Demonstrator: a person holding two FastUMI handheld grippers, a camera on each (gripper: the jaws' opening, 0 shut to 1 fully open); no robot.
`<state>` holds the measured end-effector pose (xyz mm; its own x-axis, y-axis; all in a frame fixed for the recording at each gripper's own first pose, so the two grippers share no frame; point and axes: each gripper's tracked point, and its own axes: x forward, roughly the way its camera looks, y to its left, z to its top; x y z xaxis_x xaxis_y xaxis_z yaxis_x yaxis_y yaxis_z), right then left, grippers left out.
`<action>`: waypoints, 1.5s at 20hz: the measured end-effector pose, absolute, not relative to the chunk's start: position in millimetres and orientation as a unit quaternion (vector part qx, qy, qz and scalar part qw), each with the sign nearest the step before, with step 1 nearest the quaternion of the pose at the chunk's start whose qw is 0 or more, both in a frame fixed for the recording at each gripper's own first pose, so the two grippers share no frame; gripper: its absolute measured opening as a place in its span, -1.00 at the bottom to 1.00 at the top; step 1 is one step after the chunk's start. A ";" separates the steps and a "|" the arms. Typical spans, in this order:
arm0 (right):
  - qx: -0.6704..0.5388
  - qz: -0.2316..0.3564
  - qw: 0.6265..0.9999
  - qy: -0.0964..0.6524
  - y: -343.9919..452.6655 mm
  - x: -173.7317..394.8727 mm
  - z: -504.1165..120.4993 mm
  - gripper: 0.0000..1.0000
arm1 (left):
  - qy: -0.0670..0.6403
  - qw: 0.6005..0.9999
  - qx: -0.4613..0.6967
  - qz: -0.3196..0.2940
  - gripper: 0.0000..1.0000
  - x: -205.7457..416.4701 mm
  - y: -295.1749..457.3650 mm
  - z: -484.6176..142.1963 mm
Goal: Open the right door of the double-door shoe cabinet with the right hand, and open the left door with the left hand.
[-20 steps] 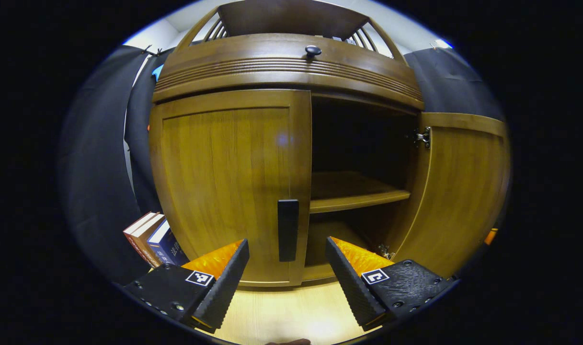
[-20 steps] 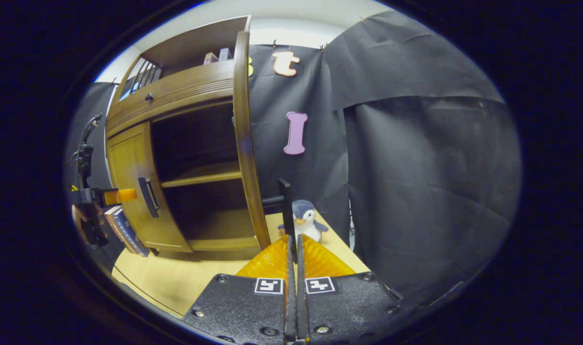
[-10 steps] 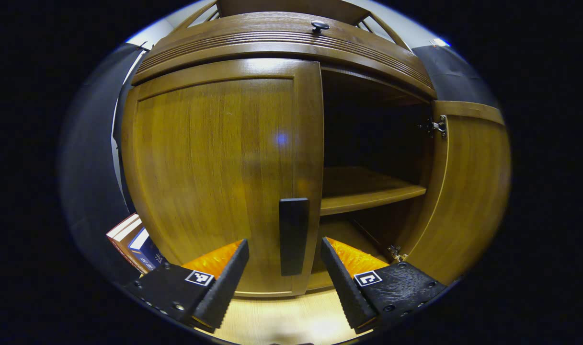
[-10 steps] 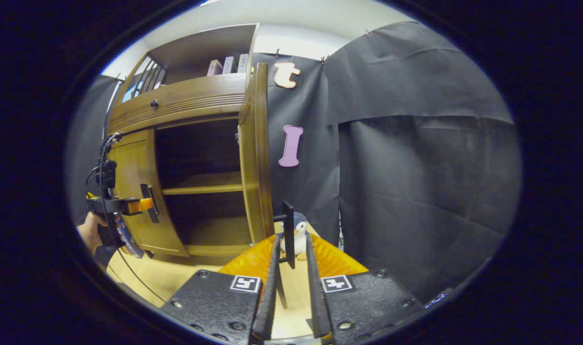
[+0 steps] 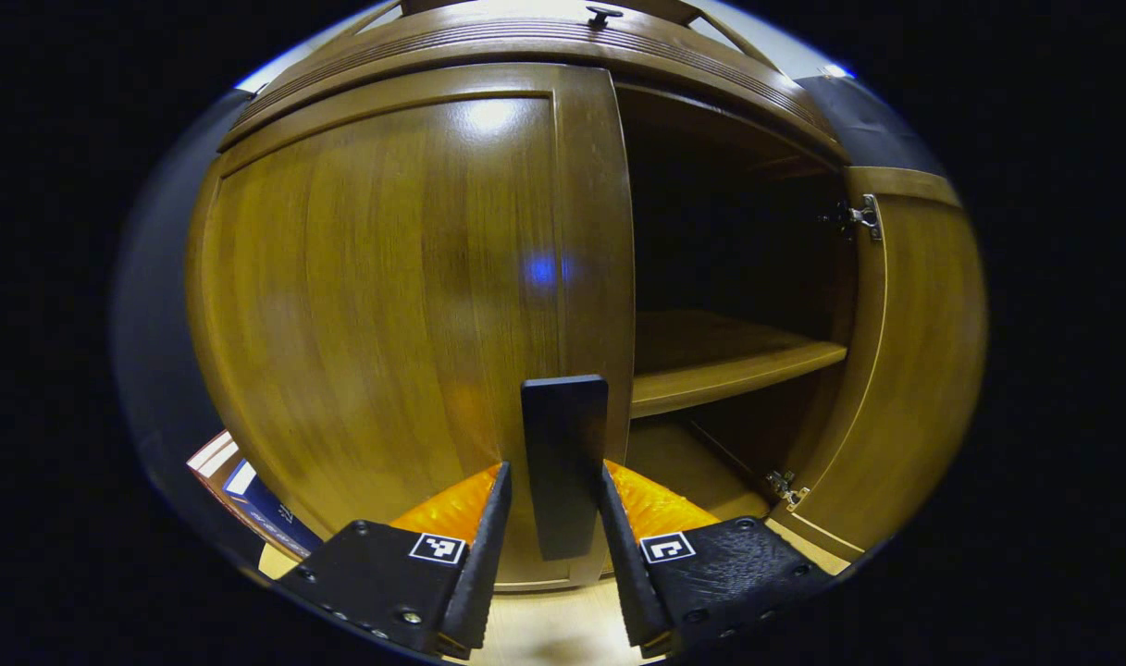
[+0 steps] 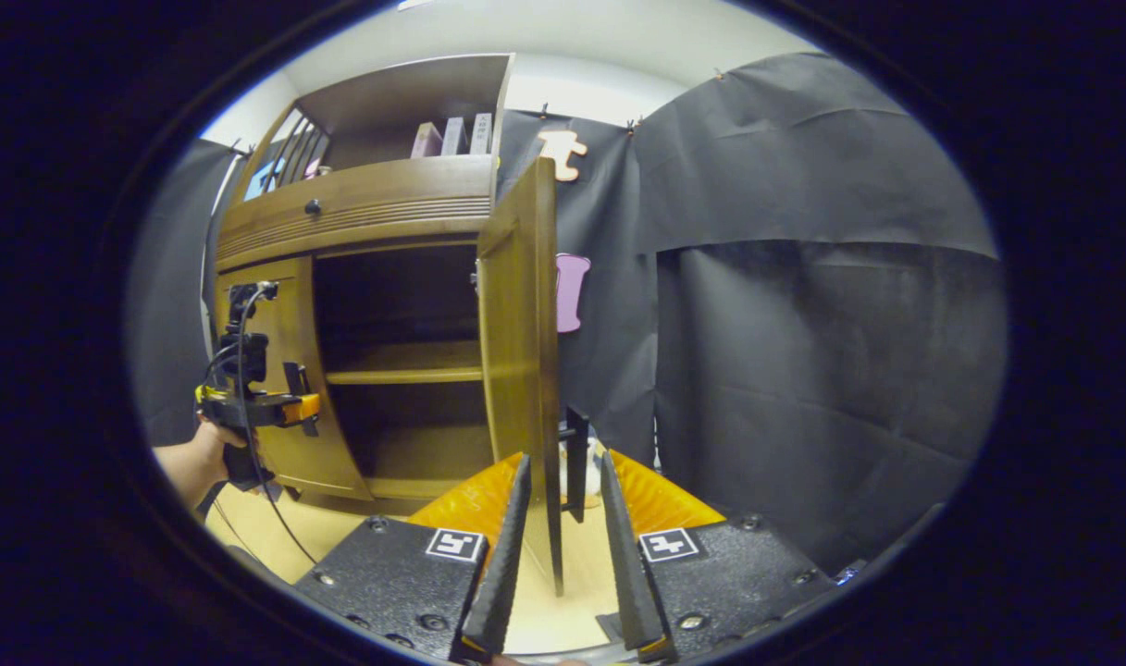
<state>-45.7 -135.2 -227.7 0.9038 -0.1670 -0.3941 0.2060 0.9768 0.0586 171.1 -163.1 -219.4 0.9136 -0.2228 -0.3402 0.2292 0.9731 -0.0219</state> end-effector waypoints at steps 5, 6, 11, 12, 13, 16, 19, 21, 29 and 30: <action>0.036 -0.083 0.975 0.204 -133.0 -46.9 -229.4 -0.04 | 0.156 0.979 -0.009 -0.130 -0.22 169.4 -171.4 -220.8; 0.034 -0.079 0.975 0.203 -132.4 -46.9 -229.5 -0.03 | 0.153 0.980 -0.011 -0.130 -0.30 172.0 -171.9 -221.7; 0.034 -0.068 0.975 0.208 -126.3 -46.5 -231.1 0.01 | 0.151 0.979 -0.011 -0.134 -0.43 170.4 -170.6 -222.7; 0.035 -0.065 0.975 0.208 -125.3 -47.0 -230.5 -0.03 | 0.150 0.980 -0.009 -0.130 -0.49 167.8 -170.4 -220.7; 0.036 -0.063 0.976 0.206 -124.2 -46.1 -230.7 -0.03 | 0.150 0.980 -0.010 -0.128 -0.55 169.4 -169.8 -221.8; 0.037 -0.057 0.976 0.209 -122.2 -45.0 -232.8 -0.03 | 0.152 0.981 -0.013 -0.124 -0.55 166.7 -170.1 -221.9; 0.037 -0.048 0.975 0.212 -119.7 -45.1 -233.4 0.01 | 0.153 0.980 -0.012 -0.125 -0.55 160.8 -168.2 -221.3; 0.039 -0.041 0.975 0.213 -117.1 -42.9 -235.1 -0.03 | 0.153 0.980 -0.013 -0.124 -0.55 154.2 -167.1 -220.9; 0.055 0.010 0.973 0.226 -92.4 -40.4 -238.6 -0.03 | 0.156 0.980 -0.028 -0.124 -0.55 119.4 -155.0 -217.3; 0.052 0.017 0.973 0.224 -91.8 -40.2 -238.8 -0.03 | 0.156 0.980 -0.031 -0.122 -0.55 115.5 -153.8 -216.3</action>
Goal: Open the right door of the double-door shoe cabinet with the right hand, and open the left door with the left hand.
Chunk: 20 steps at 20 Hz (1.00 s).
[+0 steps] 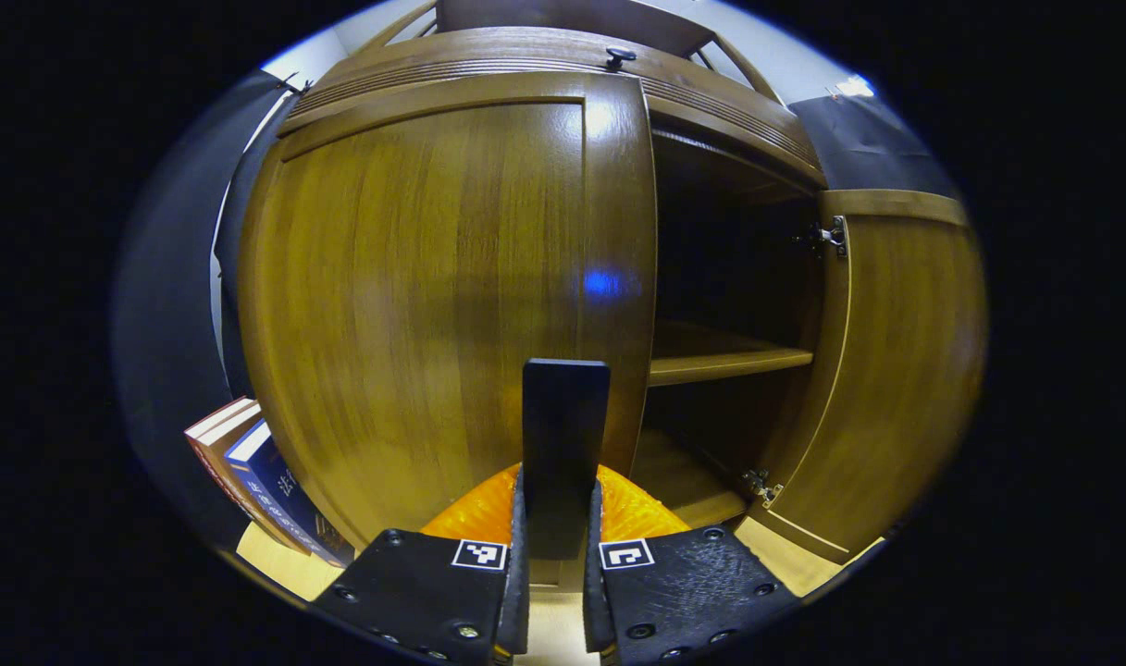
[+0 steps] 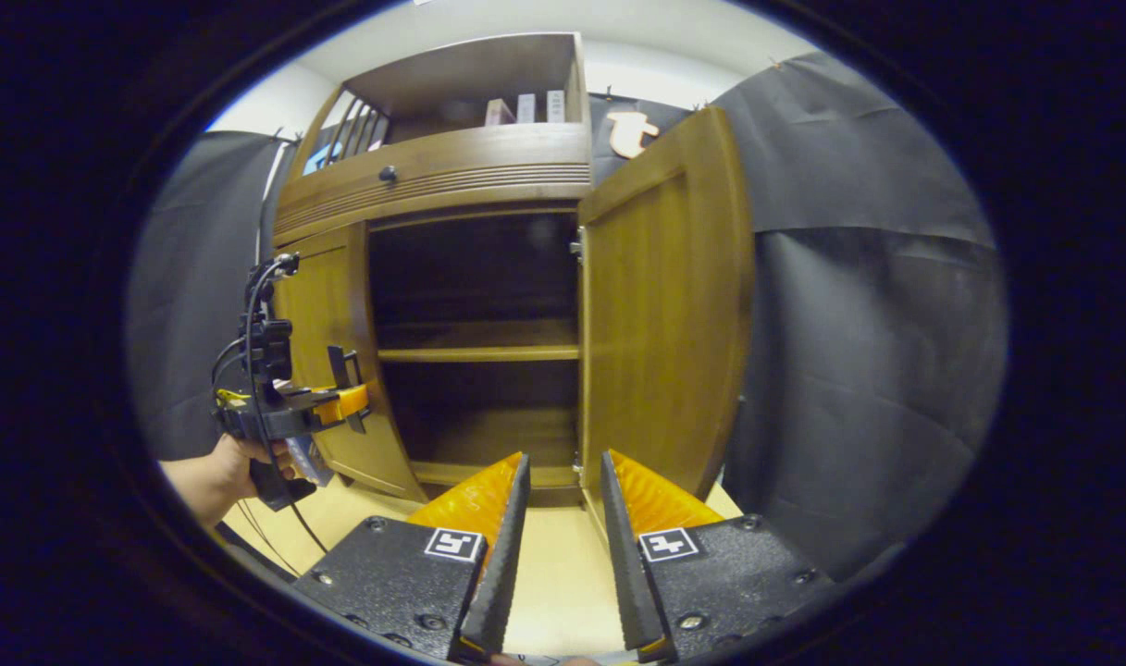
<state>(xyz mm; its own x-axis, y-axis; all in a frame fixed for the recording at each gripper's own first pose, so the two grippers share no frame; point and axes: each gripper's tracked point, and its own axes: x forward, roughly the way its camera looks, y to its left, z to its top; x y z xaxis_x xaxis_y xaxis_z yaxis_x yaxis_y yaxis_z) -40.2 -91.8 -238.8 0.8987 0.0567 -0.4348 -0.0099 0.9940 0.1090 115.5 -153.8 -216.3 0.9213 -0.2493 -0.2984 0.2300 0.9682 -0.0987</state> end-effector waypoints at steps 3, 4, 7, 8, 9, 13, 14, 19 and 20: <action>0.060 0.041 0.972 0.225 -83.0 -42.0 -239.9 0.04 | 0.157 0.979 -0.037 -0.121 -0.55 104.5 -149.0 -214.5; 0.064 0.048 0.971 0.227 -79.6 -44.0 -239.8 0.17 | 0.156 0.980 -0.037 -0.121 -0.55 100.4 -148.9 -212.4; 0.065 0.059 0.970 0.228 -80.5 -46.3 -242.2 0.31 | 0.158 0.980 -0.038 -0.119 -0.55 90.6 -144.2 -210.8; 0.063 0.061 0.970 0.228 -79.9 -44.8 -242.2 0.24 | 0.159 0.980 -0.040 -0.117 -0.55 86.4 -142.8 -210.0; 0.061 0.063 0.970 0.227 -79.9 -44.6 -241.6 0.29 | 0.160 0.979 -0.043 -0.114 -0.55 82.0 -140.5 -209.3; 0.059 0.081 0.968 0.231 -77.6 -47.8 -243.7 0.22 | 0.162 0.979 -0.040 -0.114 -0.55 65.9 -130.5 -207.4; 0.056 0.085 0.968 0.232 -78.0 -48.0 -244.0 0.22 | 0.163 0.979 -0.039 -0.113 -0.55 62.3 -128.0 -206.6; 0.050 0.106 0.966 0.229 -73.7 -46.9 -245.8 0.22 | 0.164 0.980 -0.040 -0.107 -0.56 42.0 -111.6 -204.7; 0.056 0.110 0.965 0.229 -70.8 -48.1 -245.1 0.27 | 0.164 0.980 -0.040 -0.108 -0.56 37.2 -108.2 -203.8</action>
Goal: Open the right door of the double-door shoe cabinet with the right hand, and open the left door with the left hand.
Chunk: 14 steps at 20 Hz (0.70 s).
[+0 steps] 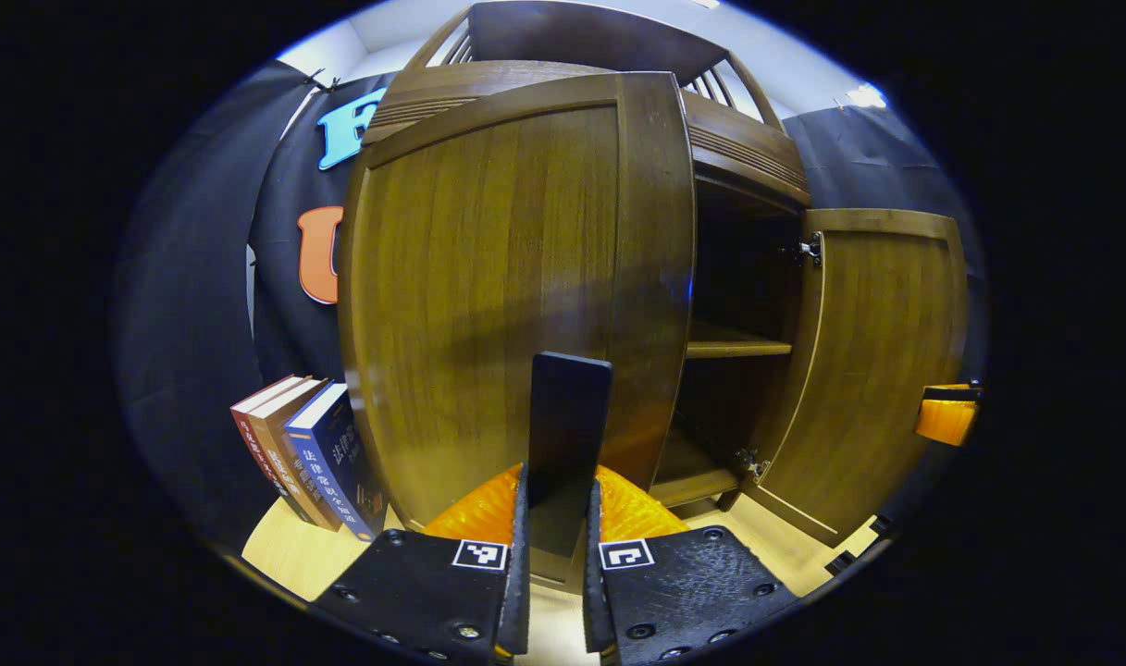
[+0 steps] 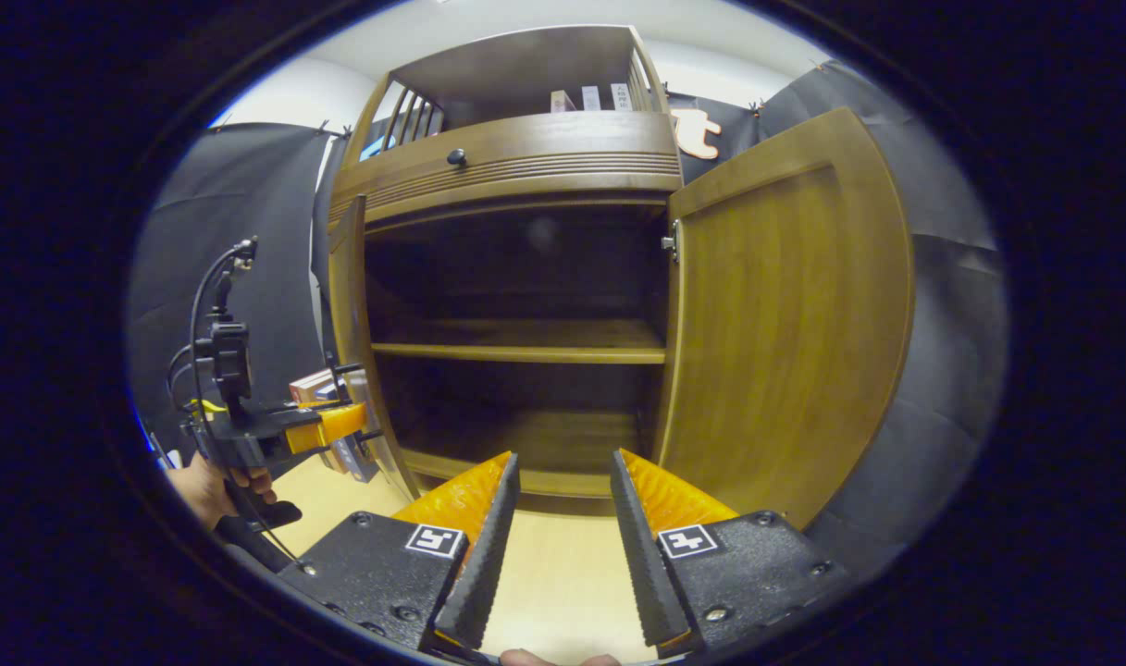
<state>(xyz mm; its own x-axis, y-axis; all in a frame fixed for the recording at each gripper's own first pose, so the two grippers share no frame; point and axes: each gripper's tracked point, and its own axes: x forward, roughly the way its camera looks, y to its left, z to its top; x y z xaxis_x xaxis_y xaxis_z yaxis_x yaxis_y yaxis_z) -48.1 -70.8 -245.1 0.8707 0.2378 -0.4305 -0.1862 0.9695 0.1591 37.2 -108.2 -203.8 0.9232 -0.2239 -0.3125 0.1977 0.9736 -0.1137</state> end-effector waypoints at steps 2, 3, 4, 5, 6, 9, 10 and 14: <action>0.069 0.118 0.964 0.227 -65.0 -48.4 -244.1 0.31 | 0.164 0.980 -0.037 -0.105 -0.56 28.8 -99.5 -203.5; 0.069 0.120 0.964 0.225 -62.4 -48.5 -243.1 0.29 | 0.164 0.981 -0.036 -0.102 -0.56 25.2 -95.0 -203.4; 0.068 0.122 0.964 0.226 -58.0 -46.1 -242.3 0.26 | 0.164 0.981 -0.040 -0.094 -0.56 21.4 -92.0 -202.6; 0.066 0.126 0.963 0.229 -55.4 -44.2 -243.5 0.26 | 0.164 0.982 -0.040 -0.089 -0.56 18.6 -89.1 -202.3; 0.065 0.128 0.962 0.233 -55.3 -45.2 -244.3 0.27 | 0.164 0.982 -0.040 -0.085 -0.56 15.7 -86.4 -202.3; 0.068 0.131 0.961 0.236 -53.5 -46.7 -243.4 0.27 | 0.164 0.983 -0.043 -0.076 -0.56 7.3 -75.7 -201.1; 0.068 0.132 0.961 0.235 -54.0 -46.7 -243.8 0.27 | 0.164 0.983 -0.043 -0.073 -0.56 3.8 -71.2 -201.0; 0.072 0.142 0.957 0.241 -49.8 -46.9 -245.5 0.29 | 0.166 0.984 -0.037 -0.057 -0.57 -8.5 -51.0 -202.7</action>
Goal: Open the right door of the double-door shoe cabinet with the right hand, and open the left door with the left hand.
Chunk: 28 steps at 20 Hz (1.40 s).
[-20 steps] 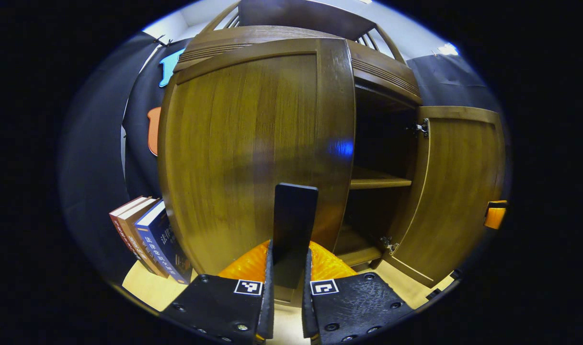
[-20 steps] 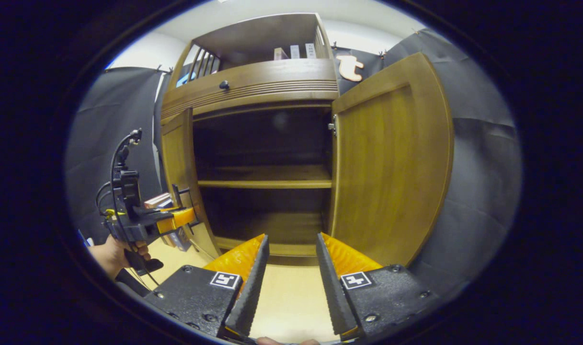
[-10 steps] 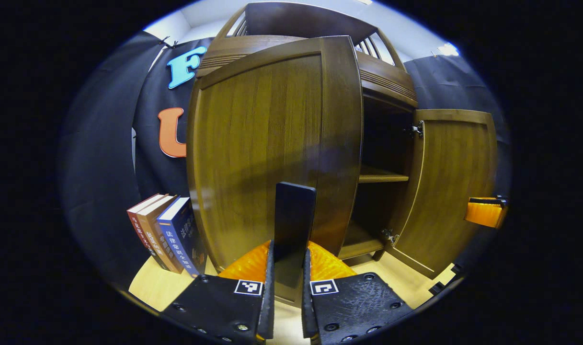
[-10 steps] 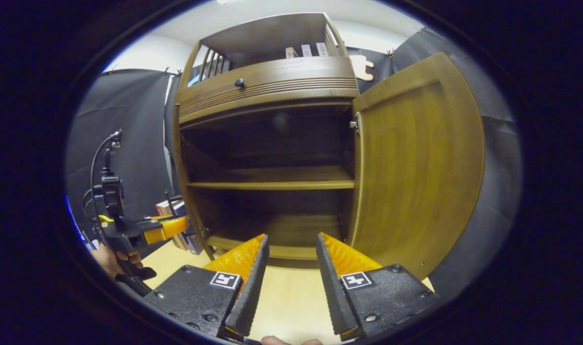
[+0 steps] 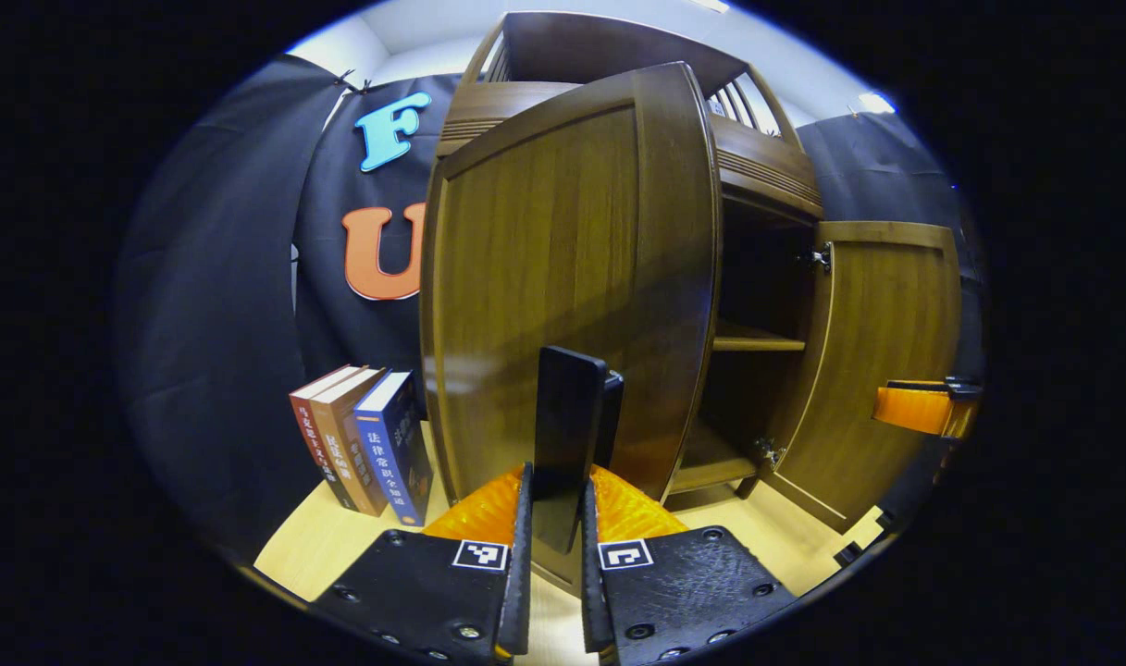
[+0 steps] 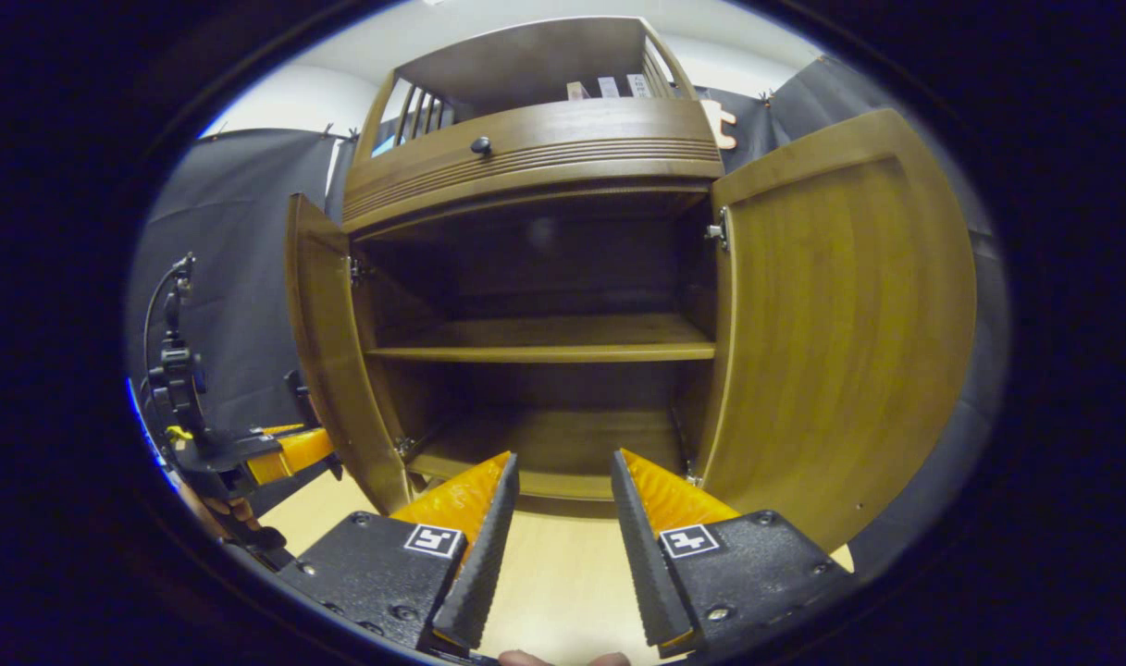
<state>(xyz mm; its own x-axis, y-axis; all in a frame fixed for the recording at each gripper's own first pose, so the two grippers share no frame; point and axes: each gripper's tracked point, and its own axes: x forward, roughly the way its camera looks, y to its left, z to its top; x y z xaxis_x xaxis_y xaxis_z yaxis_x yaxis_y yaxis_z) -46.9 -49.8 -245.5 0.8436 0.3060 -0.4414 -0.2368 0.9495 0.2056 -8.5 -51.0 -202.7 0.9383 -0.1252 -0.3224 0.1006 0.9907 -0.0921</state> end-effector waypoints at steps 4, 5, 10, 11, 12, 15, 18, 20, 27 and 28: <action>0.074 0.155 0.956 0.237 -43.8 -47.7 -242.0 0.29 | 0.174 0.984 -0.028 -0.030 -0.57 -23.1 -23.8 -206.1; 0.073 0.159 0.956 0.234 -42.2 -47.6 -241.3 0.29 | 0.177 0.984 -0.023 -0.024 -0.57 -26.5 -16.2 -207.3; 0.063 0.176 0.956 0.227 -29.7 -42.4 -234.6 0.32 | 0.178 0.984 -0.007 0.008 -0.40 -34.4 16.5 -207.4; 0.062 0.181 0.955 0.225 -25.8 -41.8 -233.8 0.29 | 0.179 0.984 -0.009 0.012 -0.58 -35.0 22.5 -207.8; 0.061 0.188 0.954 0.224 -20.9 -42.0 -233.1 0.29 | 0.184 0.983 -0.013 0.011 -0.58 -37.8 23.1 -210.3; 0.055 0.202 0.952 0.224 -8.8 -39.1 -229.7 0.29 | 0.192 0.981 -0.012 0.033 -0.72 -45.4 45.5 -218.7; 0.047 0.211 0.952 0.219 1.0 -38.2 -227.9 0.29 | 0.190 0.980 -0.025 0.043 -0.72 -50.1 61.4 -218.5; 0.041 0.215 0.951 0.220 5.3 -38.0 -227.0 0.29 | 0.192 0.980 -0.037 0.038 -0.70 -51.8 64.8 -217.8; 0.036 0.229 0.948 0.217 15.3 -39.4 -227.5 0.29 | 0.190 0.980 -0.007 0.065 -0.70 -64.0 91.5 -216.2; 0.035 0.229 0.948 0.218 16.3 -38.8 -228.6 0.29 | 0.190 0.979 -0.008 0.074 -0.70 -66.7 98.7 -215.7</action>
